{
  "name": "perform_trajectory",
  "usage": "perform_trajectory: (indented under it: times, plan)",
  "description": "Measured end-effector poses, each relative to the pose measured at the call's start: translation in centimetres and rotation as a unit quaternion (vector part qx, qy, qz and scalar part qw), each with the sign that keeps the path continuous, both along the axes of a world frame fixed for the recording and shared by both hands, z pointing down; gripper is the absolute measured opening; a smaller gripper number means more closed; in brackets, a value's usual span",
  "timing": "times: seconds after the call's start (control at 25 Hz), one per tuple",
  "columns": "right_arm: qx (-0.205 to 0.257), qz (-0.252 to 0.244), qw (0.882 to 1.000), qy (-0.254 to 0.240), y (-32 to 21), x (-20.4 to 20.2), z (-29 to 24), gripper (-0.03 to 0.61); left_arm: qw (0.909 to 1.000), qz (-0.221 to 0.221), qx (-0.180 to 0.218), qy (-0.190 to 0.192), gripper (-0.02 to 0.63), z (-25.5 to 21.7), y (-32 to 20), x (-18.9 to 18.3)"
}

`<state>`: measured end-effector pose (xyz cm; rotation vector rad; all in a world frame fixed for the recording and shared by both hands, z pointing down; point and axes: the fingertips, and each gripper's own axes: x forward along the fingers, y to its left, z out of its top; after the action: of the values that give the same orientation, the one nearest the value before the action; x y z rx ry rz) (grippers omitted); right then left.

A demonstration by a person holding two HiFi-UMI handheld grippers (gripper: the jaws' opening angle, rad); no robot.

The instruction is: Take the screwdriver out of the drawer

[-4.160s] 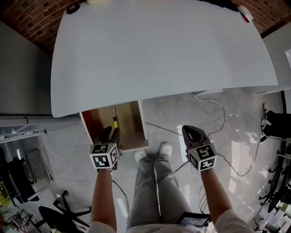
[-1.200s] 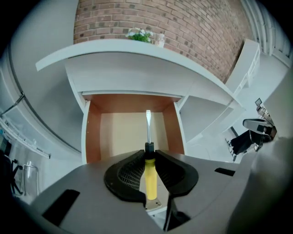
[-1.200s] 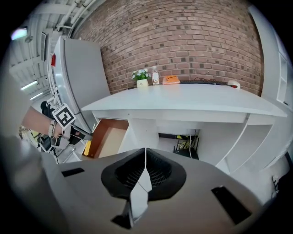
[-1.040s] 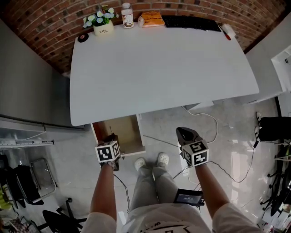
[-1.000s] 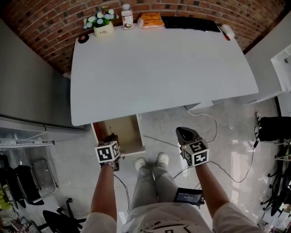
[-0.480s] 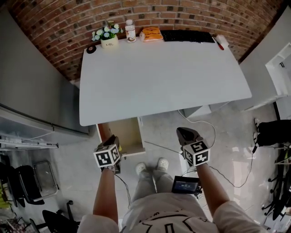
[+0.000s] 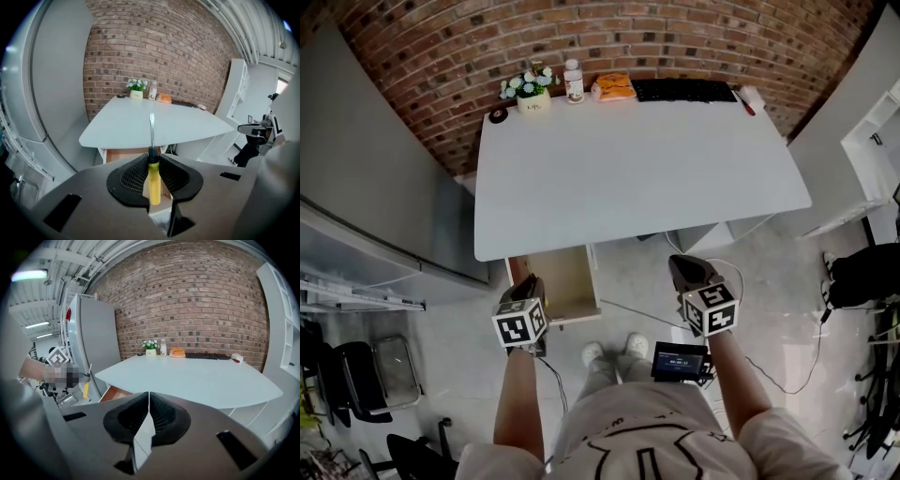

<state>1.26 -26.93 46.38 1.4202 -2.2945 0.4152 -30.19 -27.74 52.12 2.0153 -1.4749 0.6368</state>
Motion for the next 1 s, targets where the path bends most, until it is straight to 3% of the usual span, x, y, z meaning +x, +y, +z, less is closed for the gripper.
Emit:
perform_trajectory:
  times: [0.6,1.0]
  plan:
    - [0.120,-0.002,0.993,0.019,-1.4,0.6,-9.5,0.020,0.9936,0.014,0.112,-0.002,0.080,-9.7,-0.8,1.7]
    - [0.190,-0.017,0.982,0.002,-0.1,0.0,-14.3,0.020,0.9785,0.012,0.205,0.015,0.080,-16.0,-0.4,2.6]
